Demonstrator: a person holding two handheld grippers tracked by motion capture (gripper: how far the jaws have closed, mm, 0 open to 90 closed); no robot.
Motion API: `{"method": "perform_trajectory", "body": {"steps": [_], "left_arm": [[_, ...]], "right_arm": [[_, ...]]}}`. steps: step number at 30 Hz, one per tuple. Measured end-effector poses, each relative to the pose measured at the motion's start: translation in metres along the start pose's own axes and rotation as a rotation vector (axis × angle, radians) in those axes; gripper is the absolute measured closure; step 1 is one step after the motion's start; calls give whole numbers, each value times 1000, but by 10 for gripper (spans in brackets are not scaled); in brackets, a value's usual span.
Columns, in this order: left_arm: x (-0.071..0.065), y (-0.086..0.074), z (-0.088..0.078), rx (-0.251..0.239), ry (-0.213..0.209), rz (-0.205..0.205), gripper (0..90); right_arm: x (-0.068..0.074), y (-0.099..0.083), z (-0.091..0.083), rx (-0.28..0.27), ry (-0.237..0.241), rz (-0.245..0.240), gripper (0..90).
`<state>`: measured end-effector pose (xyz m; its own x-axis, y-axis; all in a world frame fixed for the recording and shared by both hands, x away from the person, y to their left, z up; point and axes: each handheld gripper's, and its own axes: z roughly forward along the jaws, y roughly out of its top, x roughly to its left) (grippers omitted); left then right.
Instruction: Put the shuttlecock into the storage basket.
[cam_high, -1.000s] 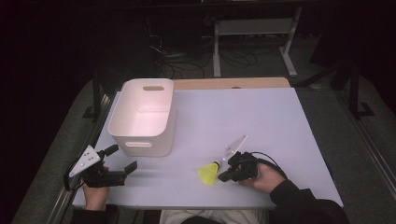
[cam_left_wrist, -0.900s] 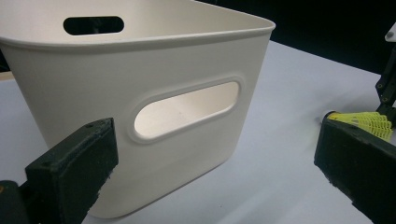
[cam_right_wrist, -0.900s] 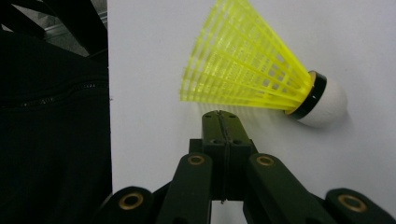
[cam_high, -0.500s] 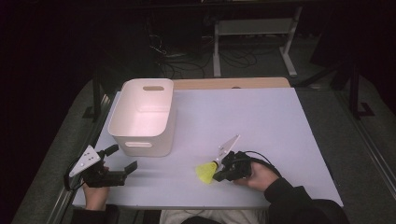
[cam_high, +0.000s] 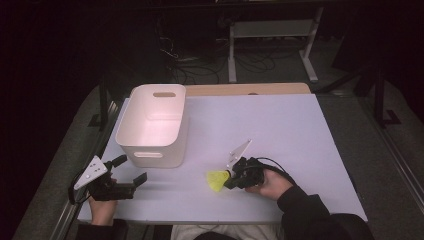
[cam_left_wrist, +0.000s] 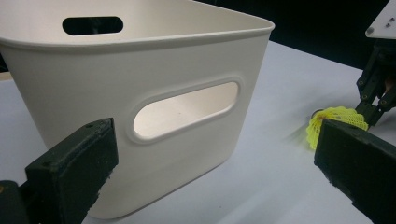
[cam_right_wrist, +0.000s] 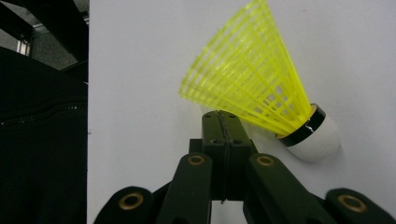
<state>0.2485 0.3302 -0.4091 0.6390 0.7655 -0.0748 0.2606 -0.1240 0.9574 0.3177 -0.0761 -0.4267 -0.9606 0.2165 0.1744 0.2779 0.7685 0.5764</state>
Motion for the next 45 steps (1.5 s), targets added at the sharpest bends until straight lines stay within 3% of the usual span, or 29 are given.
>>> {"method": "perform_trajectory", "body": {"steps": [45], "left_arm": [[0, 0, 0, 1, 0, 0, 0]], "right_arm": [[-23, 21, 17, 8, -14, 4, 885]]}}
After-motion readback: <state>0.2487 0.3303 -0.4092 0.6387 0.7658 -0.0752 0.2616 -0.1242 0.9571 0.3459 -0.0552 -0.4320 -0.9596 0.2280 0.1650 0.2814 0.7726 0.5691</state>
